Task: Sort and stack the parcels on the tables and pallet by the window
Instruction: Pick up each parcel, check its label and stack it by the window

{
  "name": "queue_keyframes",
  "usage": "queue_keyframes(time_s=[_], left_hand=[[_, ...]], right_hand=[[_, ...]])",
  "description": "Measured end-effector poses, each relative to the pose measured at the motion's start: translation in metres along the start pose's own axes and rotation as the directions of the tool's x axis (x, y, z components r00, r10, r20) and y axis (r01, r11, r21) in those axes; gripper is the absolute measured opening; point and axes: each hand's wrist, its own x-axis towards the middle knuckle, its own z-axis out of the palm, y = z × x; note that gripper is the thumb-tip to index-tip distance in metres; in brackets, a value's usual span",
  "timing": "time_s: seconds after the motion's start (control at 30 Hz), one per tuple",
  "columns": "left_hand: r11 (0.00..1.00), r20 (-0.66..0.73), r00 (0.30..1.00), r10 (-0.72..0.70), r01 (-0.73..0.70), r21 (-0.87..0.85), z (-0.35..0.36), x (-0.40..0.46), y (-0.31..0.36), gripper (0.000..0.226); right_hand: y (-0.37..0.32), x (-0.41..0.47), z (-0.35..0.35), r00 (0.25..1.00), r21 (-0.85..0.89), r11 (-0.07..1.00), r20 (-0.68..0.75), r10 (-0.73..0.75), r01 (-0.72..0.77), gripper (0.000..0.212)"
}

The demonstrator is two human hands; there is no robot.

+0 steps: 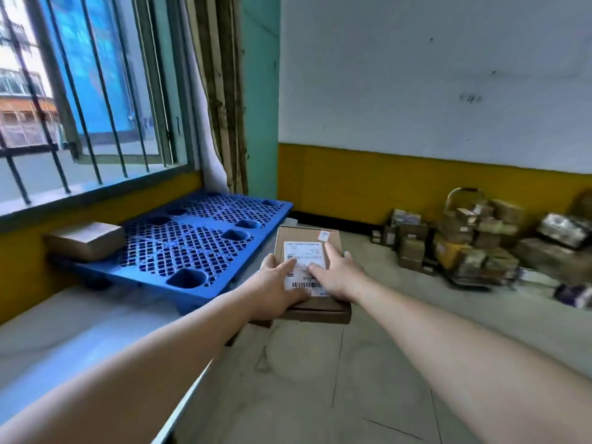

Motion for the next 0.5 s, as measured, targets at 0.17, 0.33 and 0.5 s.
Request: queue_keyframes(time_s=[0.17, 0.33, 0.5], left_hand=[[0.999, -0.012, 0.999, 0.042, -0.042, 0.016, -0.015, 0.086, -0.004, 0.085], [0.998, -0.006, 0.998, 0.062, -0.061, 0.017, -0.020, 0.156, 0.002, 0.085], [0.999, -0.028, 0.999, 0.025, -0.026, -0.036, -0.012, 0.225, 0.008, 0.085]], right_hand=[[0.001, 0.085, -0.010, 0.998, 0.044, 0.999, -0.067, 0.010, -0.007, 0.068], [0.015, 0.158, -0.025, 0.995, 0.072, 0.997, -0.097, 0.033, -0.026, 0.070], [0.039, 0.233, -0.030, 0.998, 0.051, 0.999, -0.065, 0.018, -0.014, 0.072]])
